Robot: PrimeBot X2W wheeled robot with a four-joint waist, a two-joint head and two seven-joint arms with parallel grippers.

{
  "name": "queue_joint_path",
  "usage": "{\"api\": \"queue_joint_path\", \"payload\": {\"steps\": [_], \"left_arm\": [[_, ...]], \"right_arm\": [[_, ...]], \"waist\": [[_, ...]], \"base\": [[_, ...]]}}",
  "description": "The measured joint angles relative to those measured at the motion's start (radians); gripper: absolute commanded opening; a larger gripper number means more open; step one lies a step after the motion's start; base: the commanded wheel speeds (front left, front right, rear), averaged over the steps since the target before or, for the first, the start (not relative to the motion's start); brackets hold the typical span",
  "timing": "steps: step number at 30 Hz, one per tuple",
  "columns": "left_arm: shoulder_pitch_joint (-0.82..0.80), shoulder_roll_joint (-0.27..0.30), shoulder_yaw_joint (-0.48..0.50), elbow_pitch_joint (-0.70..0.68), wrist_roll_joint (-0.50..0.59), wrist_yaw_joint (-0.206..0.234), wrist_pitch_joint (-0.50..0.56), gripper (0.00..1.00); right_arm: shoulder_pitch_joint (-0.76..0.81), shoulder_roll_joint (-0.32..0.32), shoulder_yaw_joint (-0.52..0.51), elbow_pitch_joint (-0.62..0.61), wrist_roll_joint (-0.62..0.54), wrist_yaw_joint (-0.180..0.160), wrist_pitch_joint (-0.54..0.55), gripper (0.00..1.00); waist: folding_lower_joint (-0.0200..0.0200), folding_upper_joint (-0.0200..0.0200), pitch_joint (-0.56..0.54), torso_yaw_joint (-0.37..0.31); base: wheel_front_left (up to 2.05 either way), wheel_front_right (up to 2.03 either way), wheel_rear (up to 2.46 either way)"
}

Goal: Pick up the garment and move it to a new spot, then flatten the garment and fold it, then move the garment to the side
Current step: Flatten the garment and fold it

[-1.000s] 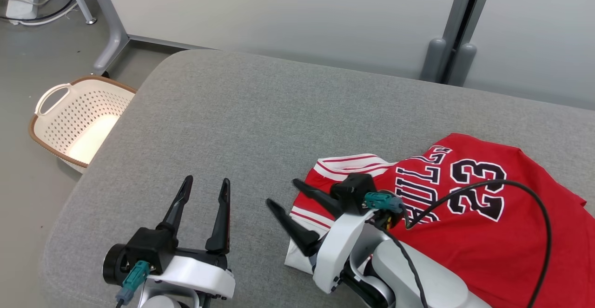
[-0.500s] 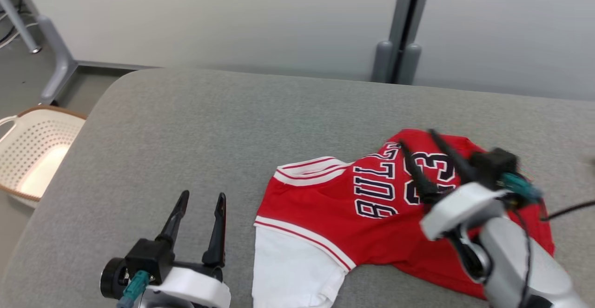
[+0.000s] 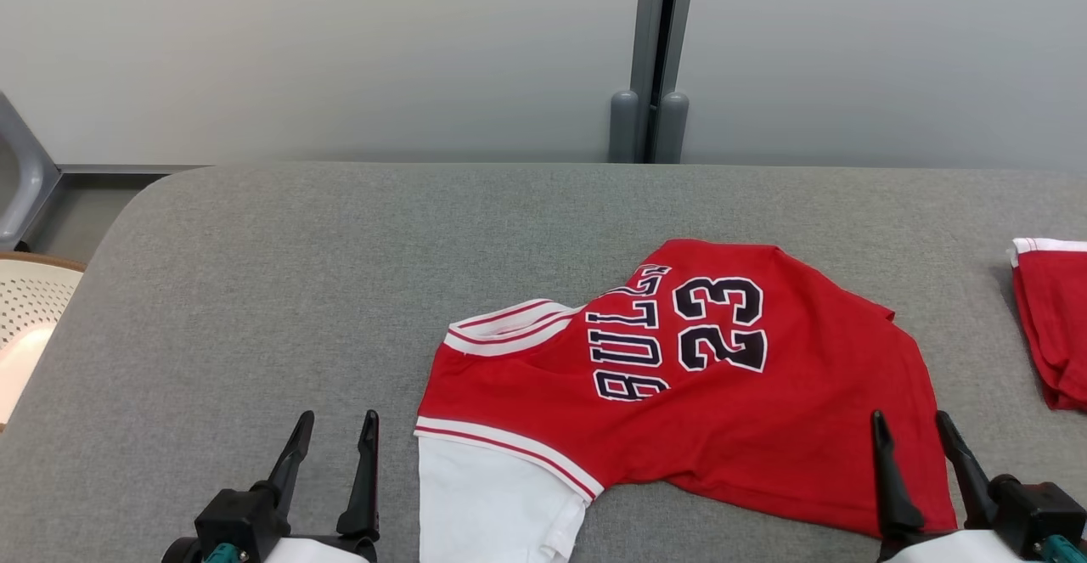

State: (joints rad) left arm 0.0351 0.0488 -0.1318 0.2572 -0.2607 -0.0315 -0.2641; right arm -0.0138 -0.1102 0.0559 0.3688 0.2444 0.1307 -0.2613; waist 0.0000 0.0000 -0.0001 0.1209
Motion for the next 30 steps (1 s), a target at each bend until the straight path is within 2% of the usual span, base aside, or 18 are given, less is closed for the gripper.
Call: {"api": "queue_joint_path", "payload": {"steps": [6, 11, 16, 21, 24, 28, 29, 30], "left_arm": [[0.007, 0.001, -0.009, 0.012, 0.004, -0.024, 0.000, 1.00], [0.021, 0.003, -0.086, 0.178, 0.022, -0.066, 0.001, 1.00], [-0.002, 0.013, -0.158, 0.259, 0.002, -0.091, 0.038, 1.00], [-0.026, 0.036, -0.193, 0.300, -0.024, -0.092, 0.088, 1.00], [-0.046, 0.036, -0.198, 0.345, -0.034, -0.091, 0.121, 1.00], [-0.067, 0.031, -0.225, 0.372, -0.053, -0.091, 0.141, 1.00], [-0.071, 0.032, -0.232, 0.377, -0.061, -0.091, 0.146, 0.80], [-0.075, 0.033, -0.240, 0.381, -0.073, -0.091, 0.153, 0.37]], "right_arm": [[0.041, 0.037, -0.061, -0.077, -0.062, 0.000, -0.002, 1.00], [0.037, 0.046, -0.079, -0.085, -0.078, 0.000, 0.002, 1.00], [0.036, 0.052, -0.099, -0.079, -0.087, 0.000, 0.003, 1.00], [0.036, 0.056, -0.101, -0.067, -0.089, 0.000, 0.003, 1.00], [0.035, 0.059, -0.068, -0.063, -0.088, 0.000, 0.003, 1.00], [0.035, 0.059, -0.073, -0.057, -0.087, 0.000, 0.003, 1.00], [0.035, 0.059, -0.078, -0.056, -0.087, 0.000, 0.003, 1.00], [0.035, 0.059, -0.081, -0.055, -0.087, 0.000, 0.002, 1.00]], "waist": [[0.0000, 0.0000, 0.009, -0.004], [0.0000, 0.0000, 0.010, -0.003], [0.0000, 0.0000, 0.012, 0.001], [0.0000, 0.0000, 0.013, -0.002], [0.0000, 0.0000, 0.016, -0.009], [0.0000, 0.0000, 0.017, -0.017], [0.0000, 0.0000, 0.016, -0.018], [0.0000, 0.0000, 0.015, -0.019]], "base": [[0.00, 0.00, 0.00], [0.00, 0.00, 0.00], [0.00, 0.00, 0.00], [0.00, 0.00, 0.00], [0.00, 0.00, 0.00], [0.00, 0.00, 0.00], [0.00, 0.00, 0.00], [0.00, 0.00, 0.00]]}}
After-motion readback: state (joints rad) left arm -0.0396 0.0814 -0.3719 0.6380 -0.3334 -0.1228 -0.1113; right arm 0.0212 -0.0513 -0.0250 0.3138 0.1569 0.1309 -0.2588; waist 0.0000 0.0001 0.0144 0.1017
